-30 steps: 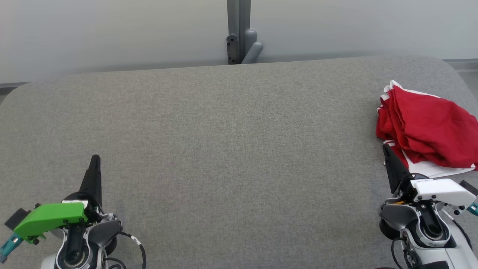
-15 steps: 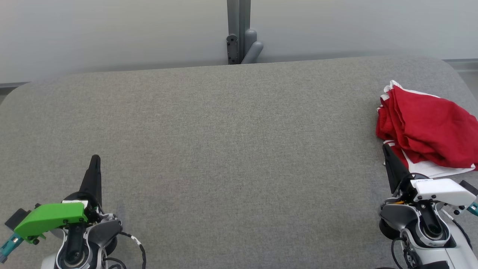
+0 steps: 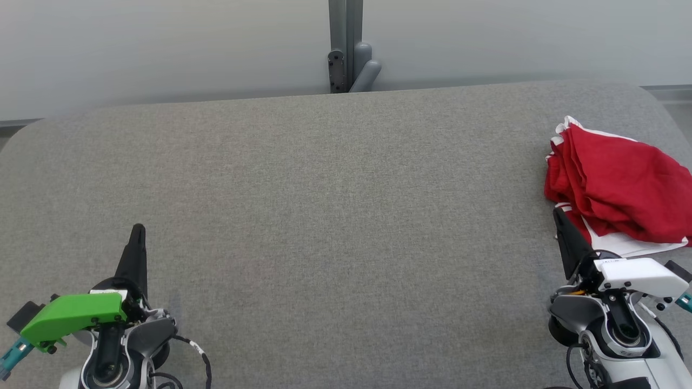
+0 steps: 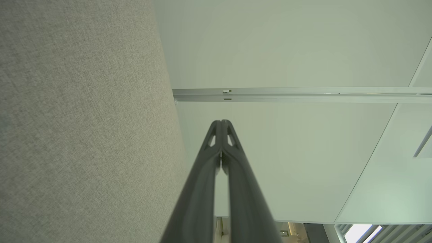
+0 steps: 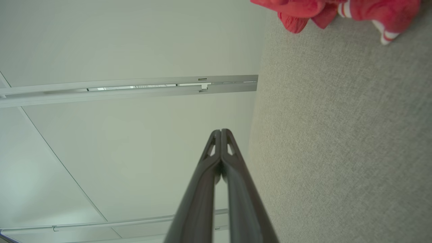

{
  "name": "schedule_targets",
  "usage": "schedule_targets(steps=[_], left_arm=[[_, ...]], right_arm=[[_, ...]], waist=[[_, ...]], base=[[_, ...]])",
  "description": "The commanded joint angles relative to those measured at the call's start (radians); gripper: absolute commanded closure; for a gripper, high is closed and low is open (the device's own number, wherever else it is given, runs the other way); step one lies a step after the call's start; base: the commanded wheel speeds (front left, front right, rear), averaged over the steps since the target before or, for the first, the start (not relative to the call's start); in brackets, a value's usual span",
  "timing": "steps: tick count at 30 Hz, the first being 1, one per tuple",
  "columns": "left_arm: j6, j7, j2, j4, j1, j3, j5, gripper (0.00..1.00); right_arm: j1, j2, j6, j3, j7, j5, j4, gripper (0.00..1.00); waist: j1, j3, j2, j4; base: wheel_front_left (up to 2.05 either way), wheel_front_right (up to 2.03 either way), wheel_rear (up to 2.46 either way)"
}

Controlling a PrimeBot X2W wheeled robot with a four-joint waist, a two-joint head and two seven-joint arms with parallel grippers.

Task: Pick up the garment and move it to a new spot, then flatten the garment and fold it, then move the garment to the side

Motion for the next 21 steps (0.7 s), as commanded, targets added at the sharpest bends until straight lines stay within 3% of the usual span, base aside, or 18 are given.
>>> schedule_targets(steps=[1, 21], left_arm=[[-0.004, 0.002, 0.007, -0.001, -0.012, 0.0, -0.001, 1.0], [-0.004, 0.002, 0.007, -0.001, -0.011, 0.0, -0.001, 1.0]], right_arm=[[0.009, -0.008, 0.0, 0.001, -0.004, 0.003, -0.003, 1.0], [0.011, -0.02, 0.0, 0.021, -0.018, 0.021, -0.005, 1.0]], waist=[[0.0, 0.0, 0.0, 0.0], [0.0, 0.0, 0.0, 0.0]], base=[[0.0, 0.0, 0.0], [0.0, 0.0, 0.0]])
